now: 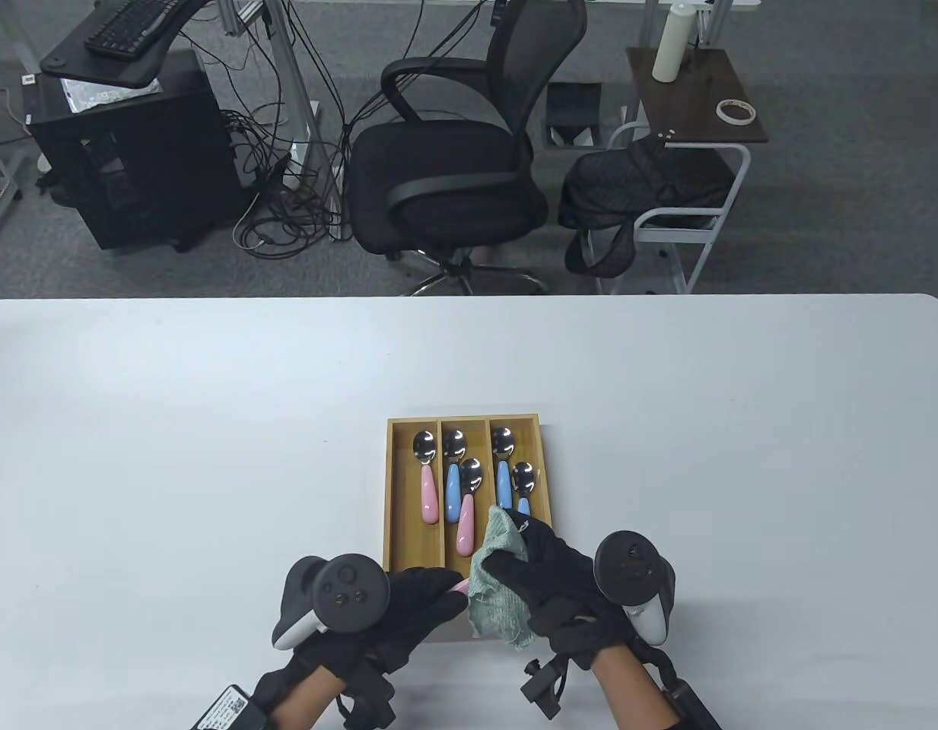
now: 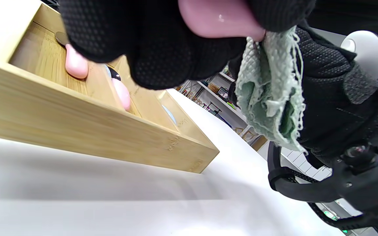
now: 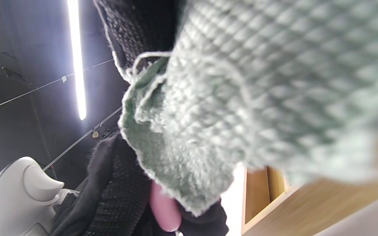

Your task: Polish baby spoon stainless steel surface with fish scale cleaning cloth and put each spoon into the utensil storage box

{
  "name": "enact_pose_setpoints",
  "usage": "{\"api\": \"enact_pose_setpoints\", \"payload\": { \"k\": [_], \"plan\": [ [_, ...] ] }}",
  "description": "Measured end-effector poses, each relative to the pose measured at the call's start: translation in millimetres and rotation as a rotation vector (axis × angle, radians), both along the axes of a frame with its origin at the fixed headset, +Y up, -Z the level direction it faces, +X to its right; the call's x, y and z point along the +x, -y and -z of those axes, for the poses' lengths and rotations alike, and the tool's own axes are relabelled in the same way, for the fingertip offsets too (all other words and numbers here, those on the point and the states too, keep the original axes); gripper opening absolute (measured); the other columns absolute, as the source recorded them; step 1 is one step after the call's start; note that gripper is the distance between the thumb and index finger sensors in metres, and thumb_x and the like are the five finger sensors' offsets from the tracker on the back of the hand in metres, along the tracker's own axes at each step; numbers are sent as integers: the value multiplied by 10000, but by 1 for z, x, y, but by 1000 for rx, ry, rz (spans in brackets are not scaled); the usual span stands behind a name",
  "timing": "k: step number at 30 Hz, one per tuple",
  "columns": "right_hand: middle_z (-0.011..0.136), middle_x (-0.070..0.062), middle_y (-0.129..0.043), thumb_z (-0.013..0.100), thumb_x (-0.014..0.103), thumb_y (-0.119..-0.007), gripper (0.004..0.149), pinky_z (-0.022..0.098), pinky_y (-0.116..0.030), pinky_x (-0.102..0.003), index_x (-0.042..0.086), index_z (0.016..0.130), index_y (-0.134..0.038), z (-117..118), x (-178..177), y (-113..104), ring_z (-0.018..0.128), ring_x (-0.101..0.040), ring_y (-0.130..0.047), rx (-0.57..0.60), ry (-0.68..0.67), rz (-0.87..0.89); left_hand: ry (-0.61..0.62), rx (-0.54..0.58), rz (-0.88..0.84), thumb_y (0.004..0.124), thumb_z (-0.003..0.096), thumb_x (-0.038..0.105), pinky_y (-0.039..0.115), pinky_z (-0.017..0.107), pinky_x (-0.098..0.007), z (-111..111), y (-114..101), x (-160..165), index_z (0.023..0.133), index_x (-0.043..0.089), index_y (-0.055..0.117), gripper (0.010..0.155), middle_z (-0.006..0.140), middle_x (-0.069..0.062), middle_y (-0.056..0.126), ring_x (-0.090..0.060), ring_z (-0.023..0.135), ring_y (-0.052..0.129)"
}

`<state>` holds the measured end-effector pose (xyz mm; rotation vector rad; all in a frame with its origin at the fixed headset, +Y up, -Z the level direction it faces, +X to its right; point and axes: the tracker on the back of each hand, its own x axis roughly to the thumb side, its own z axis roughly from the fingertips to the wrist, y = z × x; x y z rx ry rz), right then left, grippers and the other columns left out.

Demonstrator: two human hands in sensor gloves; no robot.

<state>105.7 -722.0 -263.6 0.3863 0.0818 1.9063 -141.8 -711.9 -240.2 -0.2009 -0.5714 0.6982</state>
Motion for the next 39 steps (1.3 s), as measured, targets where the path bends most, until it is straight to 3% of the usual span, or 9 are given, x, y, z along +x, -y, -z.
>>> {"api": "enact_pose_setpoints", "payload": {
  "k": [6,11,16,19,23,29,31,39],
  "plan": [
    [792,-62,-887,614,460,-676,535,450,-939,-316,89,996,-629,1,-1,2,526,-106,-1045,32,28,-70,0,-14,-6,605,608,526,861,476,-444,1,1,0,973,191,777,524,792,-19,911,-219,602,997],
    [860,-104,-852,646,399,-596,522,512,-934,-343,47,1030,-556,-1,-3,2,628,-167,-1047,24,-19,-39,-8,-8,1,607,607,525,864,470,-442,1,1,-1,972,189,780,526,788,-19,917,-218,594,1001],
    [957,-129,-771,634,296,-694,518,587,-896,-405,61,1056,-507,3,-1,3,764,-280,-984,-60,-75,96,-6,-28,-12,607,608,522,865,464,-440,1,3,0,972,185,779,524,791,-21,917,-215,582,1001],
    [948,-90,-787,600,277,-784,541,566,-906,-419,99,1048,-538,2,0,2,732,-272,-992,-64,-68,106,6,-17,-5,607,607,525,866,465,-439,0,1,2,969,191,780,522,793,-18,917,-213,584,1002],
    [902,-44,-819,554,337,-848,576,522,-912,-394,138,1027,-585,0,1,-2,655,-232,-1001,-18,-40,64,50,-39,-15,606,608,524,866,465,-439,-2,1,5,969,188,776,521,796,-20,917,-215,583,1003],
    [832,-36,-847,575,439,-784,540,460,-918,-337,149,1001,-622,-2,0,-5,548,-156,-1006,42,15,-9,109,-95,-37,612,611,515,866,468,-440,-1,2,7,980,175,766,525,811,-29,914,-215,590,1003],
    [799,-31,-877,572,461,-779,508,422,-930,-317,186,982,-657,-2,-2,-5,497,-132,-1019,60,11,-45,235,-194,20,611,621,499,845,502,-461,1,4,11,1014,160,711,529,874,-53,871,-242,642,979],
    [735,7,-922,553,489,-804,495,354,-949,-268,207,948,-704,5,6,-7,407,-75,-1034,126,58,-107,254,-177,43,630,619,495,849,479,-441,1,0,13,1004,116,710,545,844,-70,858,-215,600,972]
  ]
}}
